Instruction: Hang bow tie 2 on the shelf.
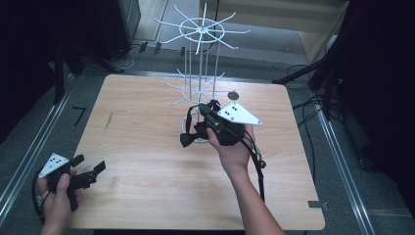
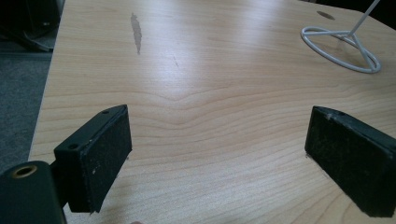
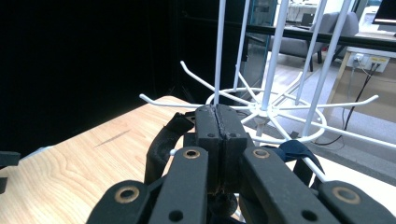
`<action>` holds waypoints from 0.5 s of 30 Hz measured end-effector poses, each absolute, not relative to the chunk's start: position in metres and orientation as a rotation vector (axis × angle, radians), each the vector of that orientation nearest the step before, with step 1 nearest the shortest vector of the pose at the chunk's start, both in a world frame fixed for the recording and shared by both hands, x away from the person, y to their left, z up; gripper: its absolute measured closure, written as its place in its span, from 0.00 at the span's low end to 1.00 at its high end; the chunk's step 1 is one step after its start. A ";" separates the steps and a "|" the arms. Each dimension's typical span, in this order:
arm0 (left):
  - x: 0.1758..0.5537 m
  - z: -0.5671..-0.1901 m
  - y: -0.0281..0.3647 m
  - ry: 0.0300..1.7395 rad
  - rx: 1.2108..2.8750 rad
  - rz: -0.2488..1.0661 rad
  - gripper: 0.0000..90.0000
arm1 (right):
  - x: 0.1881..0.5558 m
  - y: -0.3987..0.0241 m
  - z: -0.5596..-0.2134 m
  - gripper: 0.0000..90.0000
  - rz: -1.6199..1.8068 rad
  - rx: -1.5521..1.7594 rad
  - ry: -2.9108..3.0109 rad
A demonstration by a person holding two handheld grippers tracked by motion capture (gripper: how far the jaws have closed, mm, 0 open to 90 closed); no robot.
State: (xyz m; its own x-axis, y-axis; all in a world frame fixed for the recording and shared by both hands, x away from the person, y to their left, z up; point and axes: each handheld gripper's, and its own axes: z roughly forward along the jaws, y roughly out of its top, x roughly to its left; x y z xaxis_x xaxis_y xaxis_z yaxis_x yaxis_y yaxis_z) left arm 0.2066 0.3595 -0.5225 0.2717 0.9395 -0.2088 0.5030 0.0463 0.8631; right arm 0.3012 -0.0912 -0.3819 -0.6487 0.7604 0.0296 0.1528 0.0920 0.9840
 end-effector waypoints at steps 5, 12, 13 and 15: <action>0.207 -0.523 0.360 1.365 1.598 0.579 0.09 | 0.306 -0.091 -0.384 1.00 1.594 0.921 1.871; 0.207 -0.523 0.360 1.364 1.598 0.580 0.09 | 0.314 -0.089 -0.389 1.00 1.577 0.946 1.869; 0.207 -0.523 0.360 1.364 1.598 0.580 0.09 | 0.314 -0.089 -0.389 1.00 1.577 0.946 1.869; 0.207 -0.523 0.360 1.363 1.598 0.579 0.09 | 0.315 -0.088 -0.390 1.00 1.573 0.952 1.868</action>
State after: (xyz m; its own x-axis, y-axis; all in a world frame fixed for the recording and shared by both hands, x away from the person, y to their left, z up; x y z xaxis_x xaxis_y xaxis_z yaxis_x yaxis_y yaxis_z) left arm 0.2066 0.3596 -0.5226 0.2743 0.9390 -0.2074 0.5032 0.0436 0.8631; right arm 0.3155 -0.0882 -0.3901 -0.6210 0.7821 0.0529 0.1851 0.0807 0.9794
